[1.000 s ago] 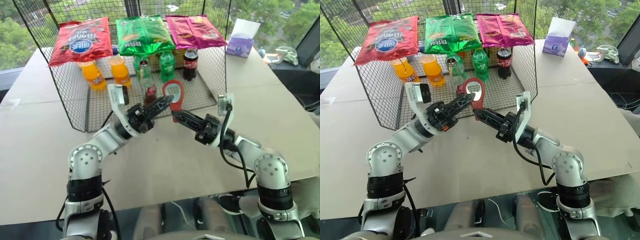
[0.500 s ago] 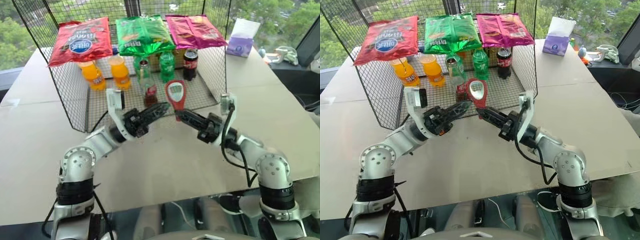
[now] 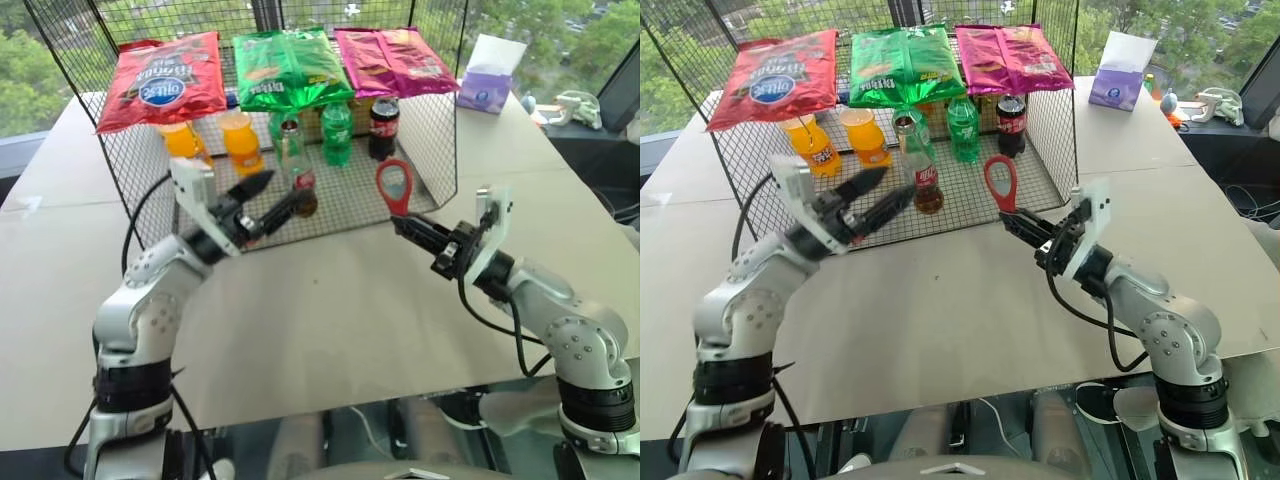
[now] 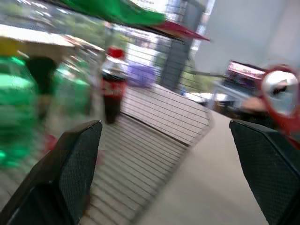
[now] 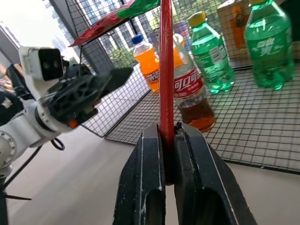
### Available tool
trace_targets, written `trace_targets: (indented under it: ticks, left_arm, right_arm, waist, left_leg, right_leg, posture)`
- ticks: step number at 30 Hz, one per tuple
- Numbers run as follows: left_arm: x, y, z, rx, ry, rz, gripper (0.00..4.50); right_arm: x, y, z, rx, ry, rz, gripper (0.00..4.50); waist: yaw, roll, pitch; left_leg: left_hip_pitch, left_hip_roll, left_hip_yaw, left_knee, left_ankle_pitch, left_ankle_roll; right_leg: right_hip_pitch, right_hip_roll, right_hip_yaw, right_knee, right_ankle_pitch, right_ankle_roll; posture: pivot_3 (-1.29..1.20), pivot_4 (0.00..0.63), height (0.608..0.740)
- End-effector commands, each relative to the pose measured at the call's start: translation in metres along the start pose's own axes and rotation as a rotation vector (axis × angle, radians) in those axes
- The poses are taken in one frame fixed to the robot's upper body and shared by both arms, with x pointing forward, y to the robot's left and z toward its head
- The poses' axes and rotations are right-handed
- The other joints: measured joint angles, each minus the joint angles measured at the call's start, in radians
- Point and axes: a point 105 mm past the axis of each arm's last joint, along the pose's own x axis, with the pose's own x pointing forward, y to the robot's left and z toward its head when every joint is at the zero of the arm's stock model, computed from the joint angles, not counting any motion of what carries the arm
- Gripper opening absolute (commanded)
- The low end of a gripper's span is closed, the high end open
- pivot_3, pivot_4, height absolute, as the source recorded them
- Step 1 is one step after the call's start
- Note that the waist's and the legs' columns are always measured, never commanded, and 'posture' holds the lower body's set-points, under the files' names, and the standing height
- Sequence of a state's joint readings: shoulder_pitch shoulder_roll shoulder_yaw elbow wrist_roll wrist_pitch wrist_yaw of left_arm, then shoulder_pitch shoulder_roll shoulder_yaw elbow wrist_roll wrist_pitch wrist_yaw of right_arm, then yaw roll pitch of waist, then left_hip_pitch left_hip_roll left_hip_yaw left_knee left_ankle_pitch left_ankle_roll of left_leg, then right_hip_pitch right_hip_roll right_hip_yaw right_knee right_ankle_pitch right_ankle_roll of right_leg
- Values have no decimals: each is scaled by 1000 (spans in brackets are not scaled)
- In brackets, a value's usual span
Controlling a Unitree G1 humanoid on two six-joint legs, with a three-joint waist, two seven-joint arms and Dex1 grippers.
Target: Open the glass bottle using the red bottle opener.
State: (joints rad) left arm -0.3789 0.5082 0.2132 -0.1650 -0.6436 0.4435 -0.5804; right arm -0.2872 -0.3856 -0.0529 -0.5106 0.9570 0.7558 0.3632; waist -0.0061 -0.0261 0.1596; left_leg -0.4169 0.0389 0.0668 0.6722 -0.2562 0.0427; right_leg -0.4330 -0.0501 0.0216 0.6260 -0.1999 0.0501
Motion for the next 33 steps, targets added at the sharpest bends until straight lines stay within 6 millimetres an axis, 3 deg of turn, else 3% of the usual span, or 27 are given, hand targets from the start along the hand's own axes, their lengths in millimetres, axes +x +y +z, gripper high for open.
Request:
trace_targets:
  ticks: [1, 7, 13, 26, 29, 32, 33]
  left_arm:
    - [17, 3, -12, 106, 50, 53, 4484]
    - [38, 11, -22, 152, 77, 105, 4484]
    - [44, 23, -25, 187, 79, 141, 4484]
    - [71, 28, -22, 159, 52, 177, 4484]
    - [72, 28, -21, 154, 44, 173, 3671]
    - [74, 25, -19, 154, 32, 163, 2410]
    - [74, 24, -18, 155, 29, 159, 2438]
  right_arm:
    - [-6, 3, 16, -83, -47, -16, 0]
    - [-9, 4, 15, -106, -42, -39, 0]
    - [-14, 4, 15, -115, -53, -74, 0]
    - [-16, 6, 12, -116, -56, -90, 0]
    - [-17, 6, 12, -116, -55, -92, 0]
    - [-17, 6, 12, -117, -54, -93, 0]
    - [-17, 6, 12, -118, -53, -93, 0]
  waist:
    - [-1, 0, 0]
    - [-1, -1, 0]
    - [-5, -1, 0]
    - [-2, -1, 0]
    - [-4, -1, 0]
    - [-4, -1, 0]
    - [-4, -1, 0]
  left_leg:
    - [0, 0, 2, 0, 0, 0]
    - [-1, 0, 2, 0, 0, 0]
    - [-1, 0, 2, 0, 0, 0]
    - [-1, 0, 1, 0, 0, 0]
    - [-1, 0, 1, 0, 0, 0]
    - [-1, 0, 1, 0, 0, 0]
    - [-1, 0, 1, 0, 0, 0]
  right_leg:
    - [0, 0, 0, 0, 0, 0]
    - [0, 0, 0, -1, 2, 3]
    - [-1, 0, 0, -1, 2, 4]
    - [0, 0, 0, 0, 3, 5]
    - [0, 1, 0, 0, 3, 5]
    - [0, 1, 0, 0, 3, 5]
    - [0, 0, 0, 0, 3, 5]
  posture:
    - [0, 150, 740]
    - [0, 150, 740]
    - [0, 150, 740]
    - [0, 150, 740]
    - [0, 150, 740]
    - [0, 150, 740]
    - [0, 150, 740]
